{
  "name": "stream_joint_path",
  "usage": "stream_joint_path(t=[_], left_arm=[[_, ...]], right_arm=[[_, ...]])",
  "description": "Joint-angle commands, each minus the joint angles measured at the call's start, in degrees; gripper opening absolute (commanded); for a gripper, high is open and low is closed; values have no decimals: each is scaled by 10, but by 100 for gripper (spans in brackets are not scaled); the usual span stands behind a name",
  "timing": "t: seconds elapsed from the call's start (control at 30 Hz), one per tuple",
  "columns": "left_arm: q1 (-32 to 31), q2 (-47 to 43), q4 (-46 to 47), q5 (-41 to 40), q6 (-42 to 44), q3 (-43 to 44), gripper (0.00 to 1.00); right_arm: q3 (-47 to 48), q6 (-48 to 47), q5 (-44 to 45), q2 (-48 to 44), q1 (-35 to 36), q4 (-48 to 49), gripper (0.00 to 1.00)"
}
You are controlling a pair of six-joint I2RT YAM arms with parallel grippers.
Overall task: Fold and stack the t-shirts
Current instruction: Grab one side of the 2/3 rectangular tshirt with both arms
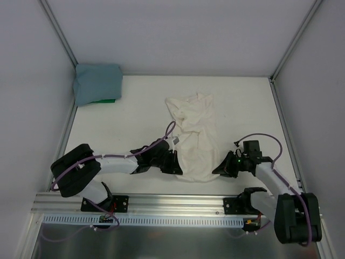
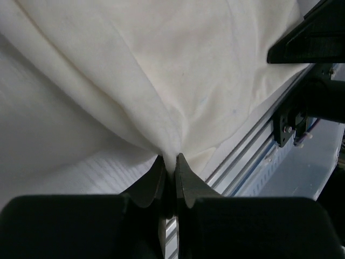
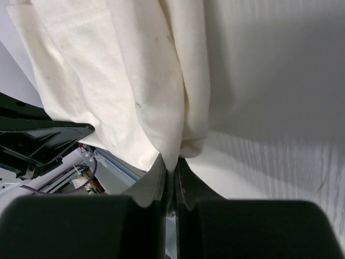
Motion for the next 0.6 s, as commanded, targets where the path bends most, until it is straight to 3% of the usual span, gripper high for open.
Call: stream_joint_path(t=[0.0, 0.33, 0.57], left_arm=[[-39, -42, -9, -33, -35, -19, 0], [-102, -134, -58, -100, -83, -60, 0], [-101, -176, -163, -150, -36, 24, 0]], right_arm=[[-15, -16, 10, -82, 6, -88, 1], [-70, 3, 3, -292, 7, -212, 1], [12, 2, -5, -239, 7, -205, 1]])
